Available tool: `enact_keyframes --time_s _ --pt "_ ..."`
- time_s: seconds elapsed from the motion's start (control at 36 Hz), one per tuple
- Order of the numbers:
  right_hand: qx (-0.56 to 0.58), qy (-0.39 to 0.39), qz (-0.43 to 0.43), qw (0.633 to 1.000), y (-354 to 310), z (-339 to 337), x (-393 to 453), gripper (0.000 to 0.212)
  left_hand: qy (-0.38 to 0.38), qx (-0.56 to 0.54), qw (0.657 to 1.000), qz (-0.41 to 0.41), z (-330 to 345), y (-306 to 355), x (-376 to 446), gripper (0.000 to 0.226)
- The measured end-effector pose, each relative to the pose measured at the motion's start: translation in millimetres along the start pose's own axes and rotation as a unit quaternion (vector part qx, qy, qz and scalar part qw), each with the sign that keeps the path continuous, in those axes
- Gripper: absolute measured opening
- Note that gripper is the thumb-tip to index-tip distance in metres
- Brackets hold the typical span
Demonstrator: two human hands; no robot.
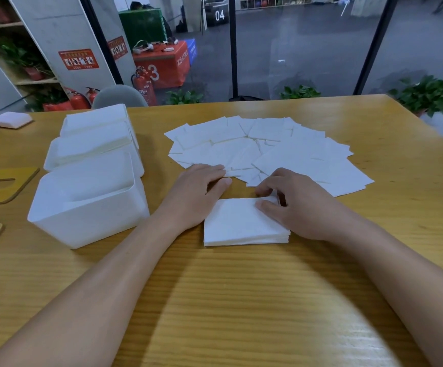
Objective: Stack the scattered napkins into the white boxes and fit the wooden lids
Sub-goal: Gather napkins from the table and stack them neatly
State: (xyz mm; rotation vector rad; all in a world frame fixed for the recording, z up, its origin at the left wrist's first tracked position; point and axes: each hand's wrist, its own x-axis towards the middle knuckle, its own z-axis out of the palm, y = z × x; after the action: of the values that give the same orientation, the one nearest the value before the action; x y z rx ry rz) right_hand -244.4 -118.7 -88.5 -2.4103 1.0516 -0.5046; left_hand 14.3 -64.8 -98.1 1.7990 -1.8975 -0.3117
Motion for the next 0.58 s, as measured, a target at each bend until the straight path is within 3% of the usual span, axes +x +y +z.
enact_keyframes --time_s 0.14,0.28,0.36,0.47,0.58 --pt "0.006 0.003 -0.002 1.0 0 -1 -2 0.014 0.049 0.025 0.998 0.033 -4 0 0 0.043" --pt "0.005 0.005 0.002 1.0 -1 -3 -2 0.014 0.163 -0.012 0.986 0.031 -14 7 -10 0.022" --pt "0.003 0.005 0.001 1.0 -2 -4 -3 0.014 0.193 -0.026 0.981 0.022 -19 7 -16 0.015" --pt "0.0 0.007 0.001 1.0 -3 -5 -3 0.015 0.171 -0.059 0.984 -0.008 -21 6 -19 0.023" --pt "0.0 0.013 0.0 1.0 -4 -5 -3 0.014 0.097 -0.076 0.992 -0.029 -20 0 -19 0.033"
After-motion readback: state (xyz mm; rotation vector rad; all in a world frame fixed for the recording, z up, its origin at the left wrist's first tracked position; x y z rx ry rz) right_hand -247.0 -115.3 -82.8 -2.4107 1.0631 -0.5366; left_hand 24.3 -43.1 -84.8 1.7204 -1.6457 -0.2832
